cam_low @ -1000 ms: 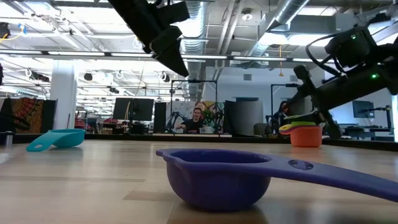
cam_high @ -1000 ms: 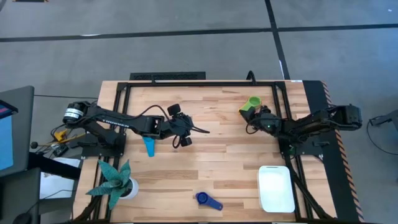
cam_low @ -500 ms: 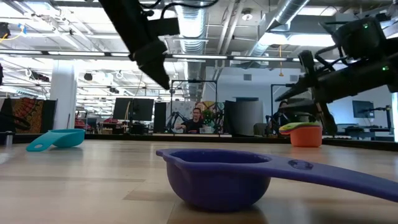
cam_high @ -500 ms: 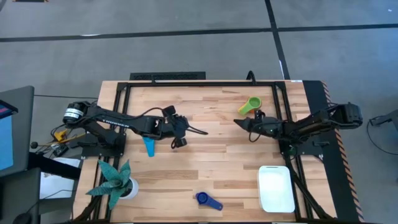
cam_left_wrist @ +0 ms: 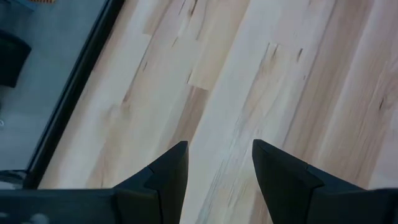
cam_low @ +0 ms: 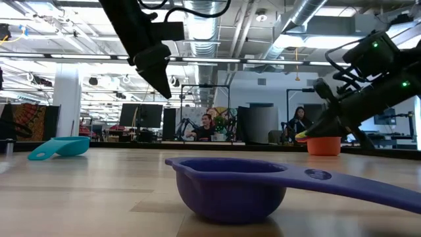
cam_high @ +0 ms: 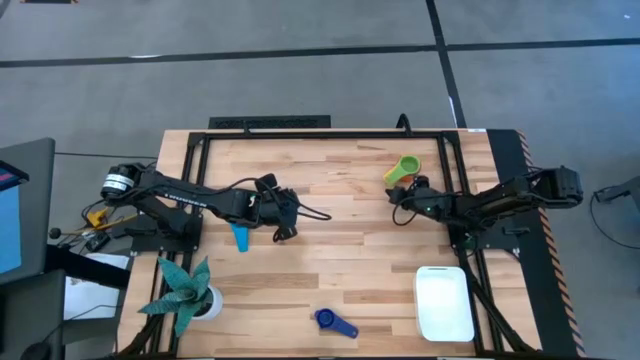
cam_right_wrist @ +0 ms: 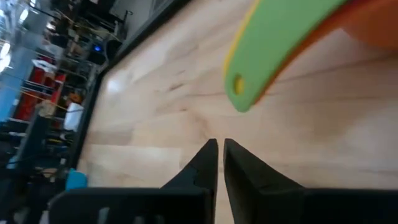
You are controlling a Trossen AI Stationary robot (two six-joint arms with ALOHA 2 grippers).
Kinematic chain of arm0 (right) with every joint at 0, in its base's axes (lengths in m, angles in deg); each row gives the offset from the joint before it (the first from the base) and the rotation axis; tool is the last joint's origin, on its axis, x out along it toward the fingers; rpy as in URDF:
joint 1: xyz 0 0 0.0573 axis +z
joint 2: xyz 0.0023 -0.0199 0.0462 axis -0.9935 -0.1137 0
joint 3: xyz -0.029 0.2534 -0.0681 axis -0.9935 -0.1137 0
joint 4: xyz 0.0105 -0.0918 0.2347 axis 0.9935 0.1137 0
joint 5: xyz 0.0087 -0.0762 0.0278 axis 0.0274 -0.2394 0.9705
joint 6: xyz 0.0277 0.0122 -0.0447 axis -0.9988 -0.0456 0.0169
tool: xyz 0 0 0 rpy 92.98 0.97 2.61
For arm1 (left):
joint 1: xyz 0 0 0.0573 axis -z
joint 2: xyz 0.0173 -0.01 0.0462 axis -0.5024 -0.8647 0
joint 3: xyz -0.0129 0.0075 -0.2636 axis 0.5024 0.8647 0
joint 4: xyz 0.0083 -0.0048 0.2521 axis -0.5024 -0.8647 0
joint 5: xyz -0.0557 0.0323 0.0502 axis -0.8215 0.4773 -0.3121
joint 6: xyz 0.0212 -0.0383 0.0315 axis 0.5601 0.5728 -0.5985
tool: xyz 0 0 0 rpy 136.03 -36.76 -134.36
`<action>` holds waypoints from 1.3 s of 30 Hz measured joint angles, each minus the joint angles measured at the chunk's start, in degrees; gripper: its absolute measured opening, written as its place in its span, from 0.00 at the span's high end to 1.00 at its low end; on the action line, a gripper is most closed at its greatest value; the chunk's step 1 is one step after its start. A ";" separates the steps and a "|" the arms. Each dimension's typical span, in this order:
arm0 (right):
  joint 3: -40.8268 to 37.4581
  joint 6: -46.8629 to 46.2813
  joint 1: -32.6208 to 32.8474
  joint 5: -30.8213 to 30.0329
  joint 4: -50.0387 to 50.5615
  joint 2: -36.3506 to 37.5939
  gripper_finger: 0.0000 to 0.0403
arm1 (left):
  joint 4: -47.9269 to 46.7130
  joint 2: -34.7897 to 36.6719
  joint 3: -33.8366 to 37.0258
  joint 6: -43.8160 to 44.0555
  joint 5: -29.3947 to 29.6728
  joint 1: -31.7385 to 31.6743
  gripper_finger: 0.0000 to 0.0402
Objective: Nest measuring cups in basket
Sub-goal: Stack the green measuring cup on the yellow measuring cup, then stack the light blue measuring cup on the green measuring cup
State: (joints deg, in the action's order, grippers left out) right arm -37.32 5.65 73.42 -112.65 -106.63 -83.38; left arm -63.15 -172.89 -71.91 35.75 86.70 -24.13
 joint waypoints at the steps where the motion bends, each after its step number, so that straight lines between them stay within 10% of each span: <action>1: 0.00 0.13 0.05 -0.15 0.49 0.00 0.88 | -0.02 0.00 0.00 0.11 -0.01 0.00 0.58; 10: 0.00 -1.56 -0.22 -10.68 2.37 0.00 0.96 | -0.03 0.00 0.00 1.55 0.39 0.00 0.58; 24: 0.02 2.81 -2.41 -8.15 1.49 0.00 0.95 | -2.23 0.53 0.00 3.27 0.42 0.02 0.58; 39: 3.46 19.98 19.39 -9.87 -11.63 -0.46 0.93 | -23.08 14.57 15.28 41.83 -2.29 6.43 0.58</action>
State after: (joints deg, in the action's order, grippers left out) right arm -33.86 25.63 92.81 -122.52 -118.26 -83.84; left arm -86.23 -158.31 -56.63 77.58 84.41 -17.70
